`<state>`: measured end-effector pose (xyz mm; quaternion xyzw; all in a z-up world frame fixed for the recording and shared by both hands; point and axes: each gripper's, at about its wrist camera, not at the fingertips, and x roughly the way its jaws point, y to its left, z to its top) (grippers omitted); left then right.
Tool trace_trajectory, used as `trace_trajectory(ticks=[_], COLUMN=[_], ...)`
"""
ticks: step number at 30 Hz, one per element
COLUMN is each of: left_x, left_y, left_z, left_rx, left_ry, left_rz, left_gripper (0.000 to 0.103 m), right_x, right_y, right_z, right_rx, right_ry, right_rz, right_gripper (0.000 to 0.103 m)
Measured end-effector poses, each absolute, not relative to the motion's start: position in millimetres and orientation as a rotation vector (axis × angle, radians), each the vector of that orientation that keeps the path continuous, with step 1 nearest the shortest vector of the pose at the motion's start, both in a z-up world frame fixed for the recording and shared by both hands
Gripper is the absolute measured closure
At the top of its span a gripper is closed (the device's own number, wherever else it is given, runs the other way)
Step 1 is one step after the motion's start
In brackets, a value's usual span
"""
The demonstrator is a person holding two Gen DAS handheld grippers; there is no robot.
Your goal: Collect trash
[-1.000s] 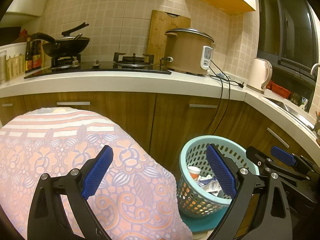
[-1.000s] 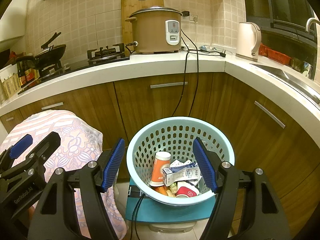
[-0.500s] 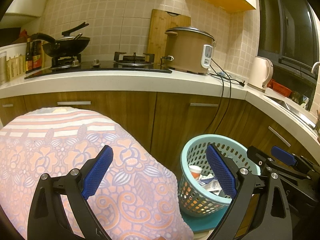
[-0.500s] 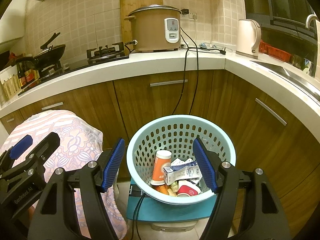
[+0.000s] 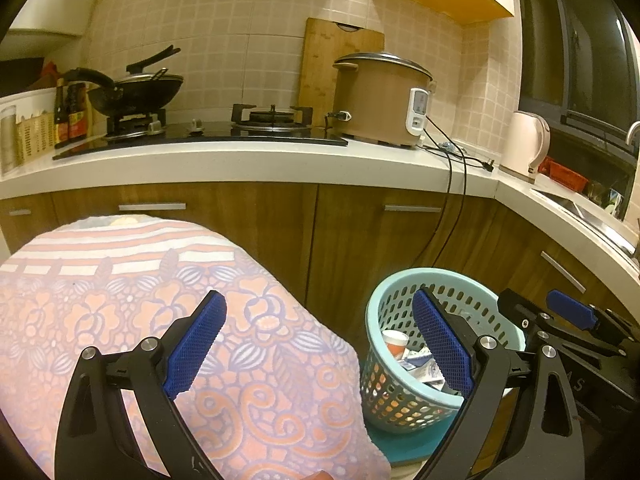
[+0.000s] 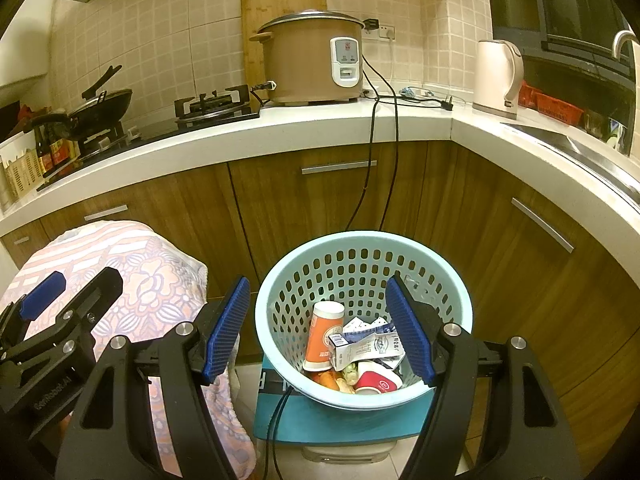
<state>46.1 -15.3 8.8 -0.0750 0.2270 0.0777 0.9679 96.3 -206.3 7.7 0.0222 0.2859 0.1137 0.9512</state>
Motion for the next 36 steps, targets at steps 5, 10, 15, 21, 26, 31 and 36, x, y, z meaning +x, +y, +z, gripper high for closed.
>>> trace_trajectory(ticks=[5, 10, 15, 21, 26, 31, 36], left_x=[40.7, 34.1, 21.7, 5.6, -0.2, -4.3, -7.5], left_y=[-13.2, -10.7, -16.0, -19.3, -21.0, -18.8, -16.9], left_z=[17.5, 27.7, 37.5, 48.8, 54.4, 56.4, 57.2], left_rx=[-0.113, -0.127, -0.101, -0.081, -0.08, -0.085, -0.074], left_ry=[0.486, 0.508, 0.52, 0.512, 0.505, 0.504, 0.492], left_rz=[0.184, 0.178, 0.184, 0.194, 0.196, 0.201, 0.219], left_gripper=[0.012, 0.011, 0.011, 0.011, 0.01, 0.01, 0.01], right_x=[95.3, 87.9, 75.8, 60.2, 50.5, 45.0, 43.1], right_y=[-207.2, -210.0, -214.4, -214.9, -214.7, -214.4, -209.6], right_z=[14.5, 26.5, 39.4, 51.8, 58.9, 61.7, 61.7], right_rx=[0.048, 0.059, 0.071, 0.073, 0.072, 0.069, 0.057], right_ry=[0.567, 0.544, 0.516, 0.485, 0.468, 0.461, 0.461], right_rz=[0.236, 0.246, 0.257, 0.274, 0.285, 0.292, 0.3], right_gripper=[0.037, 0.037, 0.037, 0.037, 0.036, 0.036, 0.036])
